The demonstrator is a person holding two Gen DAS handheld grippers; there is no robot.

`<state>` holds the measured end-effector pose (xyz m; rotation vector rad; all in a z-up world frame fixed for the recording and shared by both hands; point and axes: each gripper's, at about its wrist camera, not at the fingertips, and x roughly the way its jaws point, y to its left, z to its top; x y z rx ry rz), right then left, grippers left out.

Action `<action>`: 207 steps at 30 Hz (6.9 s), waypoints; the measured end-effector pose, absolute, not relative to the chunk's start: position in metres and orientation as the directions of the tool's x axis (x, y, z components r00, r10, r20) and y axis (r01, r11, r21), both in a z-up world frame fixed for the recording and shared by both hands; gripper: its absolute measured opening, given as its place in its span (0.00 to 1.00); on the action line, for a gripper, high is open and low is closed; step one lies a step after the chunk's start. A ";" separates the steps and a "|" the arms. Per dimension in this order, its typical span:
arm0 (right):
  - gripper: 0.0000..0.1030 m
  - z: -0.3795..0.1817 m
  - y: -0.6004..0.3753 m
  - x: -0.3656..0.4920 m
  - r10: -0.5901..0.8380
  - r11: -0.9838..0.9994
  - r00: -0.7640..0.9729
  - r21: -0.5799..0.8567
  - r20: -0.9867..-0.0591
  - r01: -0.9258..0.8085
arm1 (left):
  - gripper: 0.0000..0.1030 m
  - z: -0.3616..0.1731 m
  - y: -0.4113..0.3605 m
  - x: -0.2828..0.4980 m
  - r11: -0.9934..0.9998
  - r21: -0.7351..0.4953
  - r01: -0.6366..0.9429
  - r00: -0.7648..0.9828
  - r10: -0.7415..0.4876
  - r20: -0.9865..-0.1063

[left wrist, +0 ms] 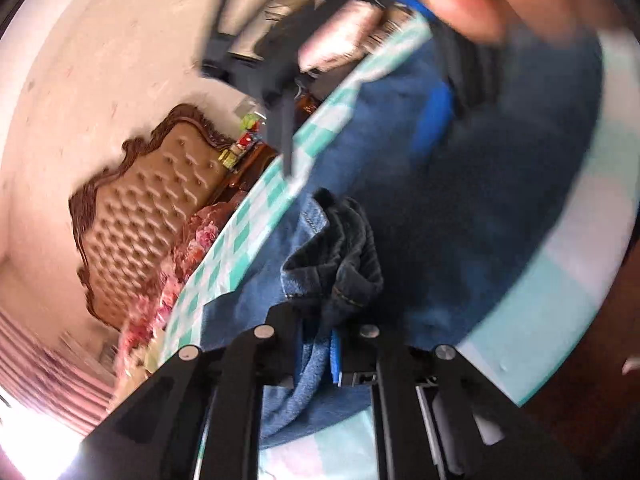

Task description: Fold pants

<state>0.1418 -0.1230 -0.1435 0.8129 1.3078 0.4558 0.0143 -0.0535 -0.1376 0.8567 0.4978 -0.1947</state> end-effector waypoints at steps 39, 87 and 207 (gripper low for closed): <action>0.40 -0.155 -0.122 0.191 0.610 0.785 0.230 0.618 -0.758 -0.047 | 0.22 -0.167 -0.119 -0.006 0.572 0.692 0.441 0.861 -0.052 -0.506; 0.46 -0.129 -0.196 0.170 0.271 0.925 0.533 0.371 -0.802 0.088 | 0.47 -0.147 -0.139 -0.023 0.620 0.588 0.520 0.826 -0.189 -0.531; 0.86 -0.157 -0.083 0.138 -0.085 0.987 0.554 -0.144 -0.828 -0.065 | 0.49 -0.119 0.145 0.043 0.973 -0.220 0.067 0.691 -0.204 -0.694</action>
